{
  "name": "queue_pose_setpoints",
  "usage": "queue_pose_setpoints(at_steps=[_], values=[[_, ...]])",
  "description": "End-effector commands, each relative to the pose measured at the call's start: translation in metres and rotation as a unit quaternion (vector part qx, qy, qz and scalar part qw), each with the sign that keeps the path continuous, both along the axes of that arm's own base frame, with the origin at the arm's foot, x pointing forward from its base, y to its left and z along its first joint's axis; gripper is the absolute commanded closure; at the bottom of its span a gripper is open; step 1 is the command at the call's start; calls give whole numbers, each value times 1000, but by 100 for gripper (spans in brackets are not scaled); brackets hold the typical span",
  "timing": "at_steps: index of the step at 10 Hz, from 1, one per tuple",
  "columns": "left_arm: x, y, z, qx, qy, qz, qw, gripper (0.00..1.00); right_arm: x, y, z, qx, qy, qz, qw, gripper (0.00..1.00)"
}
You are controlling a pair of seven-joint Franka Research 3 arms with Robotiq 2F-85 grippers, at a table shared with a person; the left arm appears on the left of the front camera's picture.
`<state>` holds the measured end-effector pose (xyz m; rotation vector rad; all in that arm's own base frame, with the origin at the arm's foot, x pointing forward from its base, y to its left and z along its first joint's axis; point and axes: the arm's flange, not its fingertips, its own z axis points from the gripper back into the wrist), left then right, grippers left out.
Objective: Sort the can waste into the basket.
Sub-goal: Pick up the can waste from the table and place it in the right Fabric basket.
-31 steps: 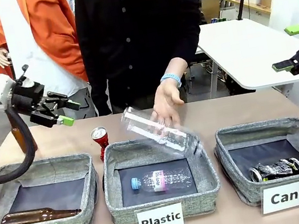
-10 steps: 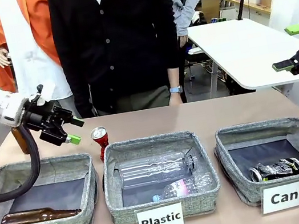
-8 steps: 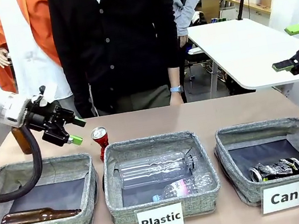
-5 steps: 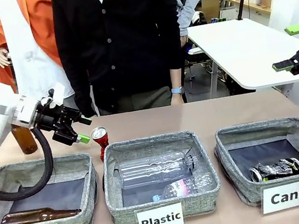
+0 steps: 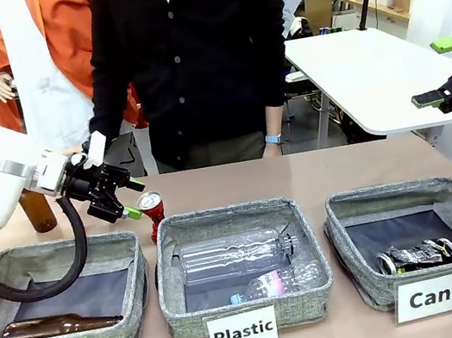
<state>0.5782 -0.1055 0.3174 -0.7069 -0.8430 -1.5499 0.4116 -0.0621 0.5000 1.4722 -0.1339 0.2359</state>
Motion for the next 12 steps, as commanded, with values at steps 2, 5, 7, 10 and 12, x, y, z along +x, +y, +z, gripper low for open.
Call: queue_pose_setpoints(at_steps=[2, 5, 7, 10, 12], values=[[-18, 29, 26, -24, -11, -10, 1000, 0, 0, -3, 1, -3, -10, 9, 1000, 0], [-116, 119, 95, 12, -42, 37, 998, 0, 0, -3, 1, -3, -10, 9, 1000, 0], [-208, 151, 124, 9, -102, 26, 994, 0, 0, -3, 1, -3, -10, 9, 1000, 0], [-264, 233, 160, -13, -136, 115, 984, 0, 0, -3, 1, -3, -10, 9, 1000, 0], [-272, 304, 175, -24, -124, 119, 985, 0, 0, -3, 1, -3, -10, 9, 1000, 0]])
